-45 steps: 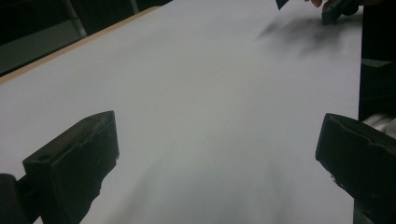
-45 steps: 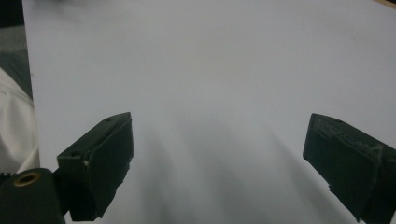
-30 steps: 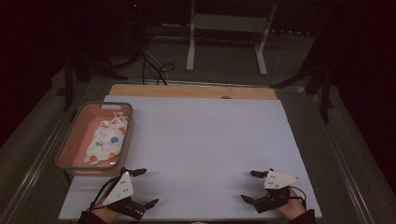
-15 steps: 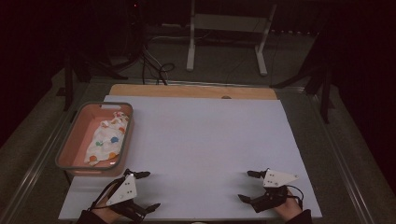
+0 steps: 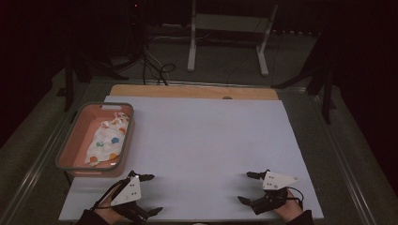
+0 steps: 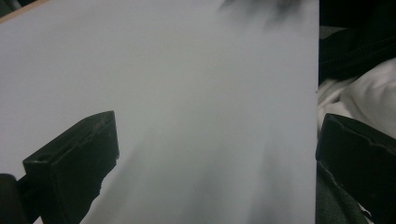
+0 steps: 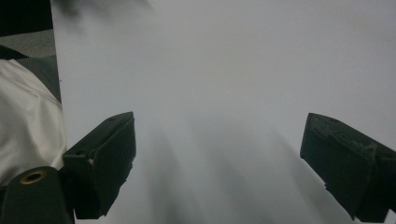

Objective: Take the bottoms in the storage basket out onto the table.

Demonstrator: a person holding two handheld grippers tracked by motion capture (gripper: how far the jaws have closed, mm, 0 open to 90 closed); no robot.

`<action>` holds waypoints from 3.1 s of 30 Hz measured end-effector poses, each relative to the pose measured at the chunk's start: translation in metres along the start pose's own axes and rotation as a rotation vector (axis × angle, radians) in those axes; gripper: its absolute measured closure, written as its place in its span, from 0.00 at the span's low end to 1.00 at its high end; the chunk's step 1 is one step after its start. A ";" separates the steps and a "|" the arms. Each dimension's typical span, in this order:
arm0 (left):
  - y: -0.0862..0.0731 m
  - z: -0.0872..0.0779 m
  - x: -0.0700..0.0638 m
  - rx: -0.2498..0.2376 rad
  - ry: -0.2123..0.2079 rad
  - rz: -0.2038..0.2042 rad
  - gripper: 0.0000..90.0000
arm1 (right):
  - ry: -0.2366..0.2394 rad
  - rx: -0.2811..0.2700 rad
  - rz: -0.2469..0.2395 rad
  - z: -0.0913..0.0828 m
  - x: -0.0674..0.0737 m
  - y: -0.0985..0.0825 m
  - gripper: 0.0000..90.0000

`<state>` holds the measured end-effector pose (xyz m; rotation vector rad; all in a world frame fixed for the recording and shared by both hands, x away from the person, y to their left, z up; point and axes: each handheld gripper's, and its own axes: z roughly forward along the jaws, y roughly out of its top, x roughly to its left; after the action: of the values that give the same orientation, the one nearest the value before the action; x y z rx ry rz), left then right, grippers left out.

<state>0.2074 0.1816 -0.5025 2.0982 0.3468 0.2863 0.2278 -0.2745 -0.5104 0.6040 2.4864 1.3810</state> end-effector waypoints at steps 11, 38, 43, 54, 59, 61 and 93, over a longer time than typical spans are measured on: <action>0.010 -0.007 -0.002 0.027 -0.056 0.019 0.01 | 0.005 -0.020 0.002 0.000 0.002 0.002 0.11; 0.040 -0.023 -0.001 0.040 -0.095 0.077 0.01 | 0.001 -0.074 0.006 -0.007 0.001 0.005 0.11; 0.043 -0.026 0.002 0.029 -0.099 0.062 0.01 | -0.008 -0.068 0.000 -0.008 0.001 0.005 0.11; 0.052 -0.035 0.009 0.027 -0.079 0.063 0.01 | -0.009 -0.078 0.009 -0.009 0.001 0.005 0.11; 0.058 -0.039 0.014 0.030 -0.072 0.062 0.01 | -0.018 -0.072 0.001 -0.010 0.001 0.006 0.11; 0.059 -0.039 0.015 0.030 -0.074 0.061 0.01 | -0.017 -0.077 0.006 -0.010 0.001 0.006 0.11; 0.071 -0.061 0.044 0.048 0.007 0.036 0.01 | -0.022 -0.072 0.003 -0.011 0.002 0.006 0.12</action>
<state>0.2374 0.2099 -0.4076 2.1531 0.3226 0.3093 0.2237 -0.2787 -0.4993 0.6051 2.4085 1.4495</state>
